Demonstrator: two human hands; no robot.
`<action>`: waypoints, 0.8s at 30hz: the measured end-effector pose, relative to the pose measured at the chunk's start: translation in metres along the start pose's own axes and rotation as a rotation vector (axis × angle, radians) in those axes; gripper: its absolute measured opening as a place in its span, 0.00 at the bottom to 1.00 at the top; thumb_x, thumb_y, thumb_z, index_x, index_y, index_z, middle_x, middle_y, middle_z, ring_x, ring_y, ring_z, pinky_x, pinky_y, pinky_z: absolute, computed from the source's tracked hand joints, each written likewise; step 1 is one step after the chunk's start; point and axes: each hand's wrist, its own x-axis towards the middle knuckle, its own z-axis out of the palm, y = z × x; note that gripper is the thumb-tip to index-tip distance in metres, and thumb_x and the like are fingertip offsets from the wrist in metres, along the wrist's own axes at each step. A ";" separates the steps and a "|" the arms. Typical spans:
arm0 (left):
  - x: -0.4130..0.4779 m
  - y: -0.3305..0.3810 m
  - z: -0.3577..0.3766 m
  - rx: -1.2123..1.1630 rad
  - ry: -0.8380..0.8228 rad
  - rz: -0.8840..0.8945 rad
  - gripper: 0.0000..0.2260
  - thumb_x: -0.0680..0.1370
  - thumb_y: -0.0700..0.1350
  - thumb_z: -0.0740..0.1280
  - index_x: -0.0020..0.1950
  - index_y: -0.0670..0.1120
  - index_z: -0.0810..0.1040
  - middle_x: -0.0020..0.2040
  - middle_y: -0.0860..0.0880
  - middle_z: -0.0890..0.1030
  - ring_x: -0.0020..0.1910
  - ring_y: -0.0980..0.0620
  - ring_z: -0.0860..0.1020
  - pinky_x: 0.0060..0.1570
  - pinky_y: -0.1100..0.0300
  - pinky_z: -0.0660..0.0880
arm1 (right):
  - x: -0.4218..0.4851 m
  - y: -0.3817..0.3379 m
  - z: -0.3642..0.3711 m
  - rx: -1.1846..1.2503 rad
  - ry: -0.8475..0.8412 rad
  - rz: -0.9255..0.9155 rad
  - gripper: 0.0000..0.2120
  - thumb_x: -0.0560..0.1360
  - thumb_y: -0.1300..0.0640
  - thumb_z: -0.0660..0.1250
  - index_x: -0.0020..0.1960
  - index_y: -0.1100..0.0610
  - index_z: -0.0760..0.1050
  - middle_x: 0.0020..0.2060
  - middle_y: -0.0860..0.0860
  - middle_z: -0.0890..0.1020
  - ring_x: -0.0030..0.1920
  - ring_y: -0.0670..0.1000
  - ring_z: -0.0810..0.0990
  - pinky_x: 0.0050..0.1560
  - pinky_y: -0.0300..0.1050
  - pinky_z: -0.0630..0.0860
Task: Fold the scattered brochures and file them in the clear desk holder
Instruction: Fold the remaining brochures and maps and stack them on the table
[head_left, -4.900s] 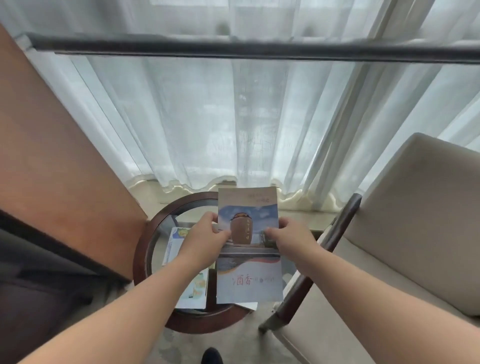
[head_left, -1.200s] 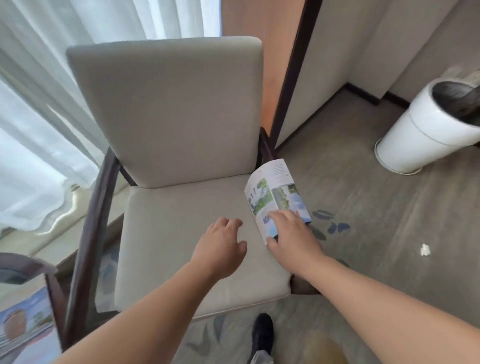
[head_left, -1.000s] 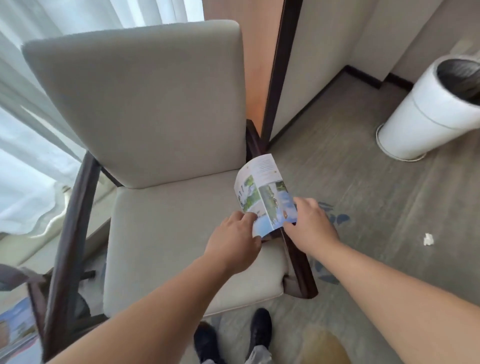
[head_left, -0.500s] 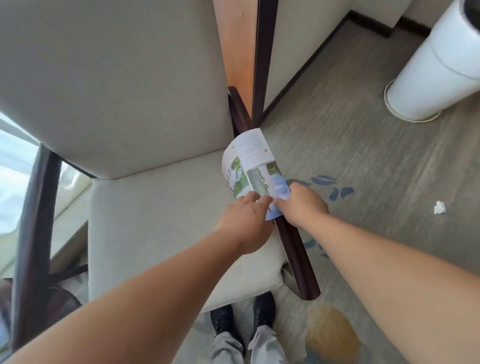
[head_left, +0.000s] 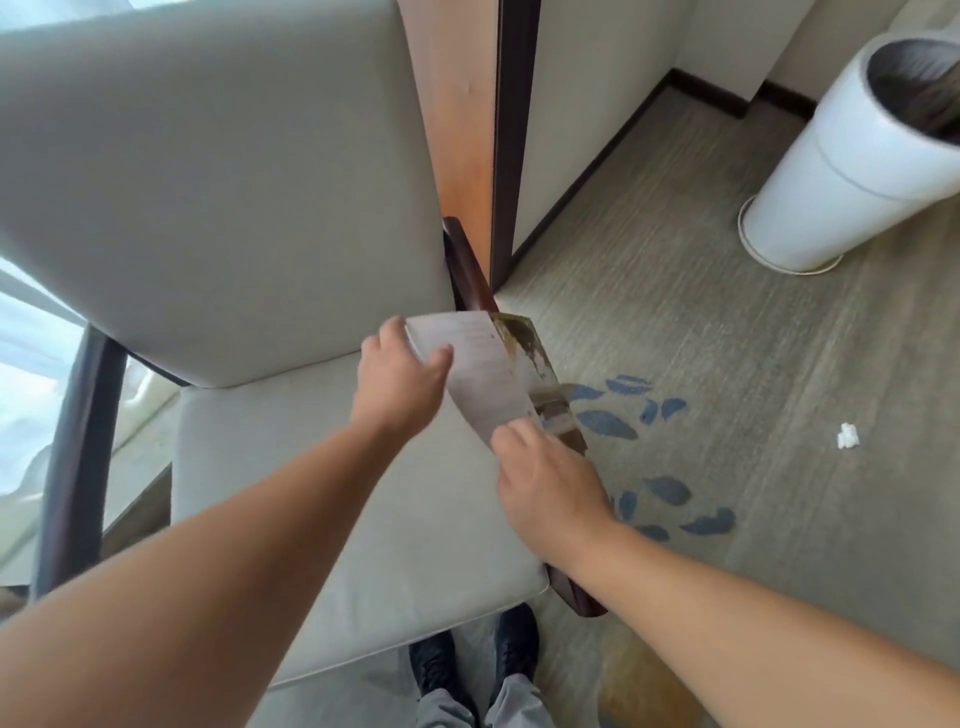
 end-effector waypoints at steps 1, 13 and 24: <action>0.005 0.000 -0.009 0.031 0.002 -0.021 0.32 0.77 0.57 0.63 0.77 0.47 0.58 0.73 0.42 0.64 0.71 0.42 0.66 0.69 0.49 0.66 | -0.005 -0.005 -0.003 -0.001 -0.009 -0.040 0.13 0.75 0.64 0.61 0.41 0.52 0.58 0.39 0.52 0.70 0.37 0.56 0.74 0.30 0.46 0.59; 0.000 0.008 -0.054 0.116 -0.191 -0.074 0.08 0.72 0.44 0.67 0.39 0.41 0.80 0.32 0.47 0.75 0.31 0.46 0.70 0.30 0.61 0.64 | -0.041 -0.012 -0.036 -0.064 -0.010 -0.301 0.12 0.64 0.64 0.74 0.40 0.57 0.72 0.38 0.51 0.76 0.34 0.51 0.75 0.27 0.40 0.65; -0.033 0.027 -0.115 -0.351 -0.275 0.143 0.05 0.78 0.44 0.68 0.43 0.44 0.79 0.35 0.53 0.79 0.37 0.51 0.73 0.40 0.57 0.64 | -0.013 0.004 -0.061 0.570 0.007 0.703 0.37 0.76 0.34 0.60 0.76 0.53 0.58 0.74 0.55 0.64 0.69 0.57 0.69 0.59 0.51 0.69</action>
